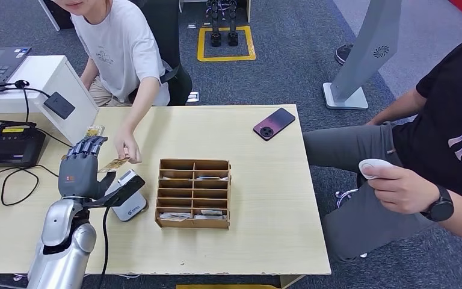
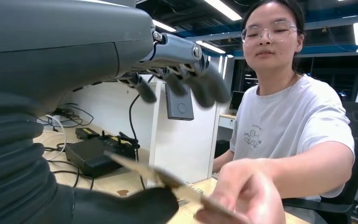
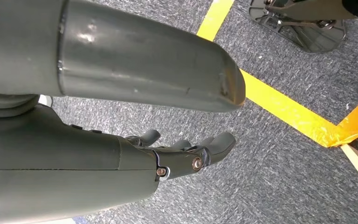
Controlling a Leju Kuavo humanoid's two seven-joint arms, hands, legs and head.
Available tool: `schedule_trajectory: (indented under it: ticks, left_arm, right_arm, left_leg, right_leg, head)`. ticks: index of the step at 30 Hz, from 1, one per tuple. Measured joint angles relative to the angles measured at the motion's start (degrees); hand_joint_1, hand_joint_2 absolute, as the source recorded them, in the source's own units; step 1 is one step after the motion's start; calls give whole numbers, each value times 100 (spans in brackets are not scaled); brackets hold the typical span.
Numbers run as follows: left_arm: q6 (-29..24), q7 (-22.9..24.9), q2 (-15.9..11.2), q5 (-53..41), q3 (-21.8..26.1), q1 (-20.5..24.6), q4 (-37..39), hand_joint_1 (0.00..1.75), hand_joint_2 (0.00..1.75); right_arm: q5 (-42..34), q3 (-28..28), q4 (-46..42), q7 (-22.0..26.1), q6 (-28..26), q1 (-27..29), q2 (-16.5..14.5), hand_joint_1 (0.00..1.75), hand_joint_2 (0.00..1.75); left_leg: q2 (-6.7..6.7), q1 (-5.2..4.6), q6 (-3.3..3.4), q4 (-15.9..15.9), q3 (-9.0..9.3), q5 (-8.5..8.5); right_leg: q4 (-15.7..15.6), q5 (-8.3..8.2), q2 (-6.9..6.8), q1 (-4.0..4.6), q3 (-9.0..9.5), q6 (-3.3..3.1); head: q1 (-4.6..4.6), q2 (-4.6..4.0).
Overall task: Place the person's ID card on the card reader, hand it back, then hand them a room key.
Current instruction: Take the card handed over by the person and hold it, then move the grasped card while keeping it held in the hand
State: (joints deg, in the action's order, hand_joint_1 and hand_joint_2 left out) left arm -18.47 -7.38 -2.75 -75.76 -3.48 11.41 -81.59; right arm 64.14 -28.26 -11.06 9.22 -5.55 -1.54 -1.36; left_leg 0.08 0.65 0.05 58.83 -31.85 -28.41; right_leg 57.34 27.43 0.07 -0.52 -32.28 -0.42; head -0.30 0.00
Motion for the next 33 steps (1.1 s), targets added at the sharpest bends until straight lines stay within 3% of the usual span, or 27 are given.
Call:
schedule_trajectory:
  ticks: [8, 16, 20, 26, 33]
  left_arm:
    - [3, -39, 0, 46, 21, 11, 0, 175, 175]
    - [135, -433, 7, 694, 127, 12, -58, 175, 175]
    - [497, -794, 52, 1659, 232, -9, -151, 175, 175]
    - [1730, -545, 118, 3065, 410, 1, -168, 175, 175]
    - [2057, -338, 37, 3689, 607, 12, 121, 175, 175]
  right_arm:
    - [51, -14, -2, 13, -2, -4, -5, 0, 0]
    - [143, -110, -2, 40, -1, -7, -21, 0, 0]
    - [204, -140, -2, 40, -1, -8, -23, 0, 0]
    - [288, -242, -2, 46, -1, -15, -22, 0, 0]
    - [386, -347, -2, 90, 0, -31, -22, 0, 0]
  left_leg:
    - [0, 0, 0, 0, -1, 0]
    - [0, 0, 0, 0, -1, 0]
    - [-1, 0, 0, 0, -1, 0]
    - [0, 0, 0, 0, -2, 0]
    - [0, 0, 0, 0, -2, 0]
  right_leg:
    - [0, 0, 0, 0, 0, 0]
    - [0, 0, 0, 0, 0, 0]
    - [0, 0, 0, 0, 0, 0]
    - [0, 0, -1, 0, 0, 0]
    - [0, 0, -1, 0, 0, 0]
  head:
    - [0, 0]
    - [0, 0]
    - [0, 0]
    - [0, 0]
    - [-1, 0]
